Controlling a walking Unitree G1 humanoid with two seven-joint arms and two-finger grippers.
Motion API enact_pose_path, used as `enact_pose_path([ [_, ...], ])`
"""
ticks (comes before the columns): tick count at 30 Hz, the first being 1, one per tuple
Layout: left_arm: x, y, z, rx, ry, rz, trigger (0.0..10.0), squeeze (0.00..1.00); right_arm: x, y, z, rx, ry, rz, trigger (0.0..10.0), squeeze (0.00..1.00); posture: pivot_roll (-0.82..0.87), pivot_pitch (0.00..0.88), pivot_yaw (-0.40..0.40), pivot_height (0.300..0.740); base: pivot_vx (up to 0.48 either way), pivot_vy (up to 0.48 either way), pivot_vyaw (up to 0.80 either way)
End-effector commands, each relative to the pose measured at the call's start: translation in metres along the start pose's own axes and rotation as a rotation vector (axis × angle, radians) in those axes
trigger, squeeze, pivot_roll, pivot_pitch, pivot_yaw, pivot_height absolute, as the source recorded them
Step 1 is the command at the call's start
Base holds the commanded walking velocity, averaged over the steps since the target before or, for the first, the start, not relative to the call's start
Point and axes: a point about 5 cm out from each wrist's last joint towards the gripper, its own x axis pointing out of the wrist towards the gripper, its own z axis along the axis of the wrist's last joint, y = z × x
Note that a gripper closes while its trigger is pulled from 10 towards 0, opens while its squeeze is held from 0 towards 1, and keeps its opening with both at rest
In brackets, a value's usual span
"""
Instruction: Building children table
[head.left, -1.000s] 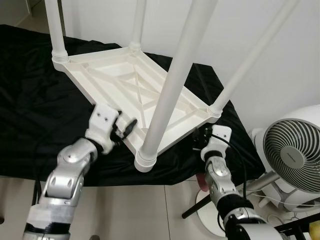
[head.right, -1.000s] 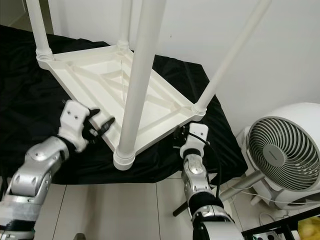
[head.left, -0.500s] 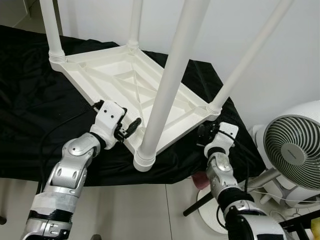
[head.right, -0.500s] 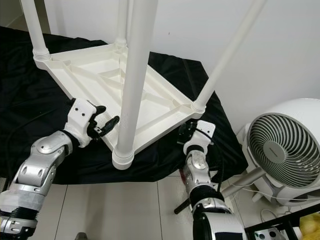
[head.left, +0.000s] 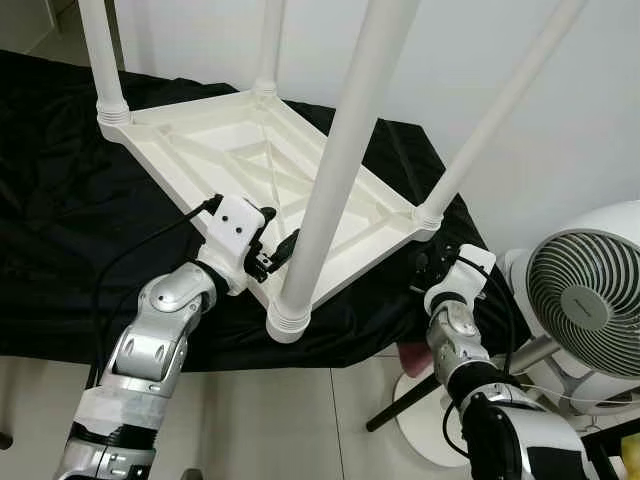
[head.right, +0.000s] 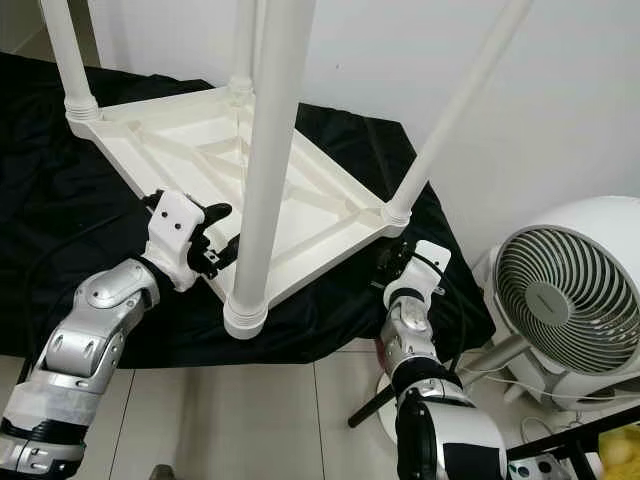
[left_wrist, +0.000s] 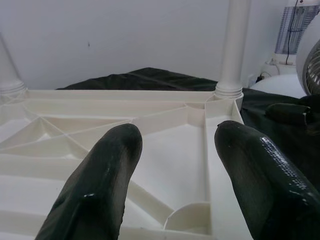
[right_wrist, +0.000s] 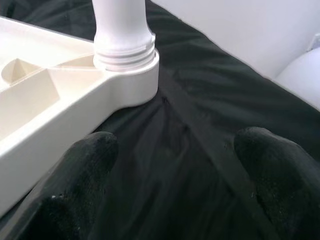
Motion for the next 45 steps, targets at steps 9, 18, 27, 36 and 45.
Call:
enact_pose_path([
  [9,0.005,-0.023,0.006,-0.022,-0.034,-0.088,10.0,0.0,0.007,-0.006,0.0,-0.106,0.088,0.076,10.0,0.0,0.18,0.098,-0.199,0.74,0.0,0.0,0.0],
  [18,0.006,-0.034,0.012,-0.029,-0.047,-0.138,10.0,0.0,0.005,-0.002,-0.004,-0.168,0.101,0.155,10.0,0.0,0.16,0.161,-0.195,0.74,0.0,0.0,0.0],
  [27,0.011,-0.058,0.029,-0.045,-0.089,-0.278,10.0,0.0,0.007,0.015,0.006,-0.269,0.066,0.335,10.0,0.0,0.14,0.193,-0.189,0.74,0.0,0.0,0.0],
  [36,0.011,-0.089,0.039,-0.069,-0.111,-0.399,10.0,0.0,0.008,0.04,0.021,-0.314,0.0,0.471,10.0,0.0,0.15,0.19,-0.183,0.74,0.0,0.0,0.0],
  [45,0.02,-0.102,0.045,-0.106,-0.125,-0.39,10.0,0.0,0.008,0.068,0.036,-0.314,-0.065,0.572,10.0,0.0,0.15,0.183,-0.183,0.74,0.0,0.0,0.0],
])
